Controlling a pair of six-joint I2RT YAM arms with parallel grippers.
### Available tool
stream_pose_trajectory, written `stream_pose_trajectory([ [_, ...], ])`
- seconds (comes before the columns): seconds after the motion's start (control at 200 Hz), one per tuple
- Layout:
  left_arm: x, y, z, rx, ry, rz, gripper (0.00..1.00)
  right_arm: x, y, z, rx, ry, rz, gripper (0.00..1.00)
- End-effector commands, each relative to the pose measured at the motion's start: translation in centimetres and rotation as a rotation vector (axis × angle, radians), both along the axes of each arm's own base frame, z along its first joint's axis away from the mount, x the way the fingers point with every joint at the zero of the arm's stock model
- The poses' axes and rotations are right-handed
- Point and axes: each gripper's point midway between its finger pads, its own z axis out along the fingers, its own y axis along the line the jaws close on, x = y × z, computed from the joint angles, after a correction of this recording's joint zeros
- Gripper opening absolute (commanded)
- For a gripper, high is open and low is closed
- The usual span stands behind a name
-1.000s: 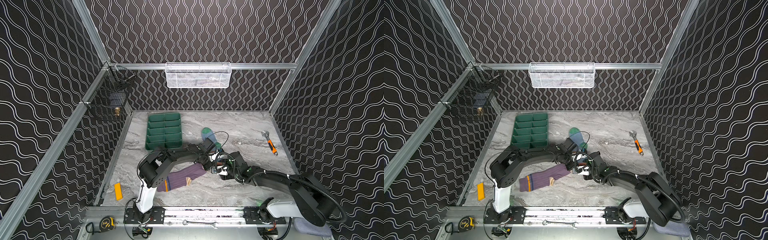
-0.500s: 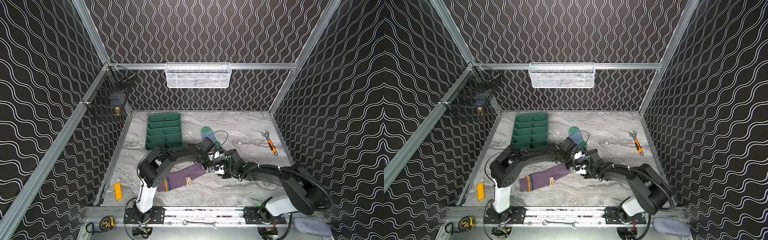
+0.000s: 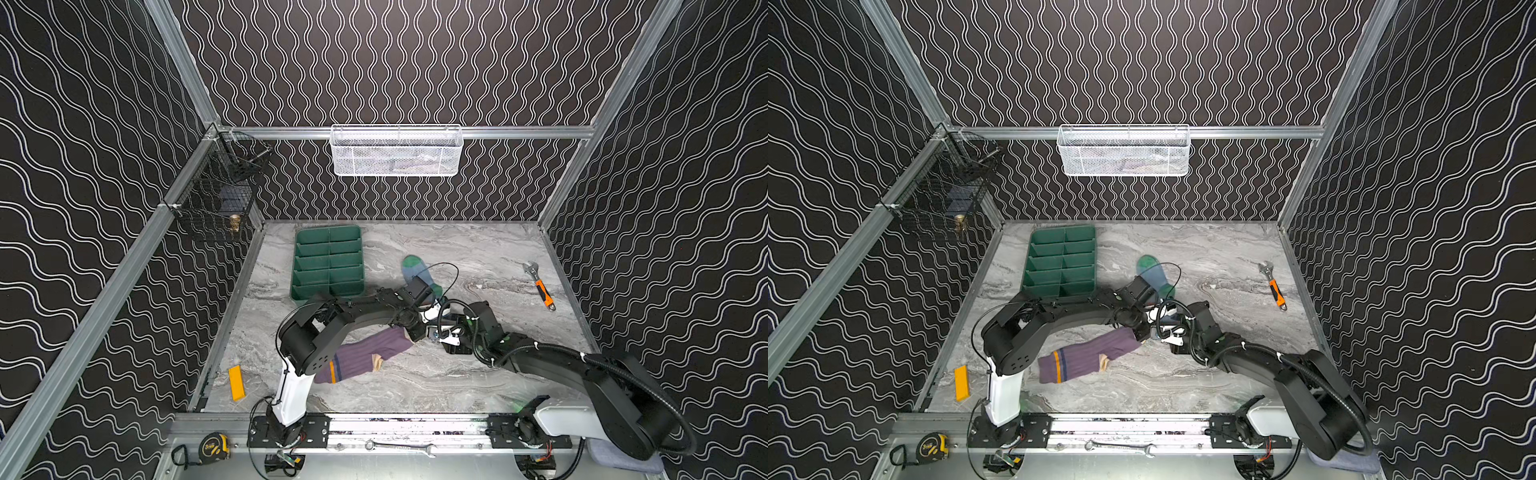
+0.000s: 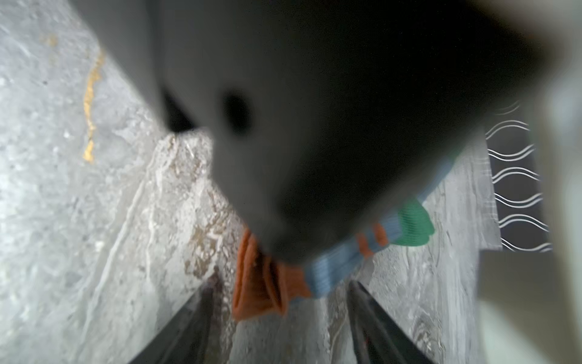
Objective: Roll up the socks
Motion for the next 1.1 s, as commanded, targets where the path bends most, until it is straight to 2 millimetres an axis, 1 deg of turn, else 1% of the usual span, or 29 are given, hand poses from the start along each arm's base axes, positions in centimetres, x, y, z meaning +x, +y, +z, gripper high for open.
stream_pose_trajectory([
  [0.0,-4.3,4.0,-2.6,0.173,0.175,-0.027,0.00,0.8,-1.2,0.1,-0.002,-0.031,-0.075,0.71],
  [0.125,-4.5,4.1,-2.7,0.177,0.183,-0.029,0.00,1.5,-1.2,0.0,0.021,0.001,-0.107,0.70],
  [0.26,-4.7,4.0,-2.9,0.181,0.191,-0.035,0.00,1.4,-1.0,-1.1,0.005,0.059,-0.104,0.66],
  [0.35,-4.8,4.1,-2.9,0.184,0.191,-0.037,0.00,0.8,-1.0,-2.1,-0.004,0.092,-0.096,0.59],
  [0.4,-4.7,4.0,-2.7,0.180,0.186,-0.037,0.00,0.6,-1.1,-2.5,-0.010,0.102,-0.093,0.54],
  [0.52,-4.7,4.0,-2.5,0.178,0.181,-0.039,0.00,0.6,-1.1,-2.7,-0.016,0.115,-0.094,0.43],
  [0.651,-4.8,3.9,-2.4,0.171,0.183,-0.041,0.00,0.3,-1.1,-3.4,-0.027,0.143,-0.091,0.31],
  [0.701,-4.8,3.9,-2.3,0.170,0.188,-0.041,0.00,0.2,-1.2,-3.7,-0.030,0.150,-0.091,0.28],
  [0.776,-5.0,3.8,-2.3,0.168,0.192,-0.045,0.00,-0.1,-1.3,-4.0,-0.038,0.162,-0.089,0.27],
  [0.841,-5.0,3.8,-2.3,0.168,0.191,-0.045,0.00,-0.3,-1.4,-4.0,-0.041,0.161,-0.084,0.29],
  [1.001,-5.4,3.5,-2.2,0.152,0.222,-0.053,0.00,-0.7,-1.9,-3.2,-0.044,0.111,-0.065,0.34],
  [1.091,-5.8,3.7,-2.8,0.176,0.259,-0.059,0.00,-0.6,-2.1,-2.4,-0.037,0.054,-0.060,0.37],
])
